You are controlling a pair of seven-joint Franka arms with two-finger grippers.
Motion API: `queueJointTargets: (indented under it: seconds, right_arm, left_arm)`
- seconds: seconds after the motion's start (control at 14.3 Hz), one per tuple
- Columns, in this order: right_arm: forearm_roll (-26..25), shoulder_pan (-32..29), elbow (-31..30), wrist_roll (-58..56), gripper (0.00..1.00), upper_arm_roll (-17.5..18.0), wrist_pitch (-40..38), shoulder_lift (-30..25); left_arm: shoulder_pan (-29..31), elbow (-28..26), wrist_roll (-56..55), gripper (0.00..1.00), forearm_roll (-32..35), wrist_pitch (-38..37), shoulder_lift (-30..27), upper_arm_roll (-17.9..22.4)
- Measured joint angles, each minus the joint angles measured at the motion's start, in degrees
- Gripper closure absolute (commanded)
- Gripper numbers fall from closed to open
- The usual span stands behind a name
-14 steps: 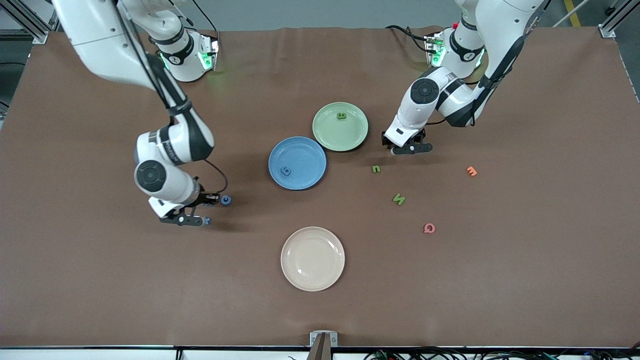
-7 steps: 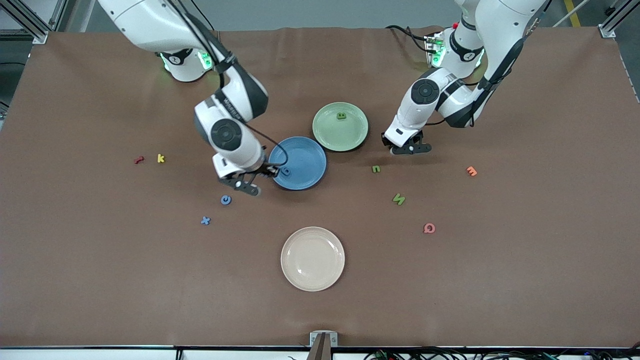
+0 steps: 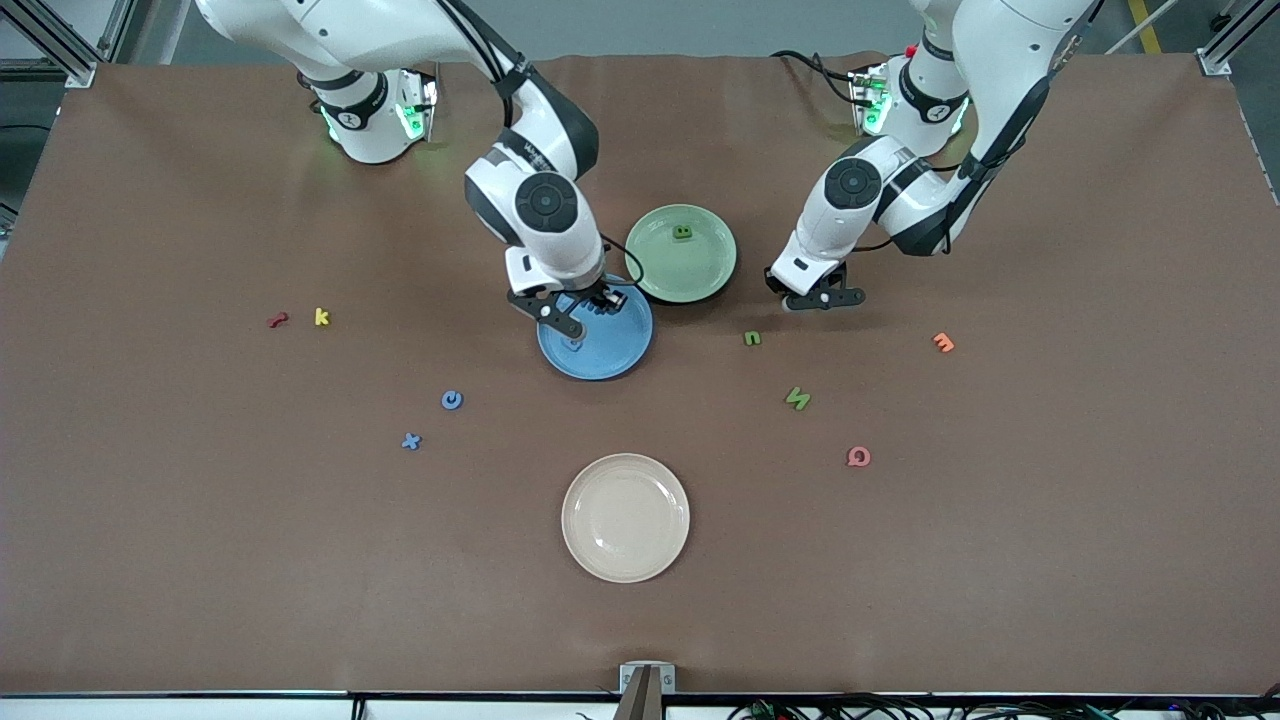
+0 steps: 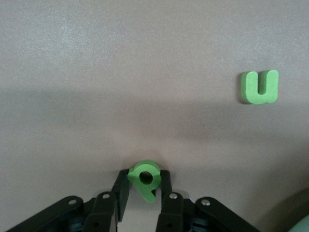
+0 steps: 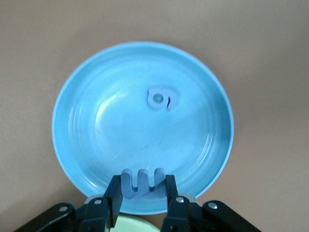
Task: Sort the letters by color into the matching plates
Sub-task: 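Place the p on the green plate while the right gripper places the m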
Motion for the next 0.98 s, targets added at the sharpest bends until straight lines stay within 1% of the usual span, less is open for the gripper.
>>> queueJointTargets:
  seconds: [0.07, 0.14, 0.35, 0.63, 0.77, 0.98]
  right_arm:
    - [0.0, 0.3, 0.2, 0.6, 0.49, 0.0, 0.3, 0.7]
    - [0.0, 0.4, 0.6, 0.8, 0.0, -0.1, 0.5, 1.5]
    - [-1.5, 0.3, 2.3, 0.8, 0.0, -0.6, 0.7, 3.4]
    - [-4.7, -0.1, 3.3, -1.3, 0.0, -1.1, 0.3, 3.8]
    - [-5.3, -2.3, 3.4, -8.2, 0.0, -1.6, -0.3, 3.8]
    - [-5.4, -8.7, 3.7, -21.3, 0.0, -1.8, -0.7, 3.8]
  left_arm:
    - [0.0, 0.0, 0.0, 0.8, 0.0, 0.0, 0.0, 0.0]
    - [0.0, 0.0, -0.1, 0.81, 0.0, 0.0, 0.0, 0.0]
    - [0.1, 0.2, -0.1, 0.82, 0.0, 0.1, 0.0, 0.0]
    - [0.4, 0.8, -0.7, 0.82, 0.2, 0.0, -0.9, 0.0]
    - [0.5, 1.3, -1.8, 0.82, 0.2, -1.6, -2.1, -1.0]
    - [0.5, 3.3, -6.7, 0.82, 0.2, -6.6, -3.4, -5.1]
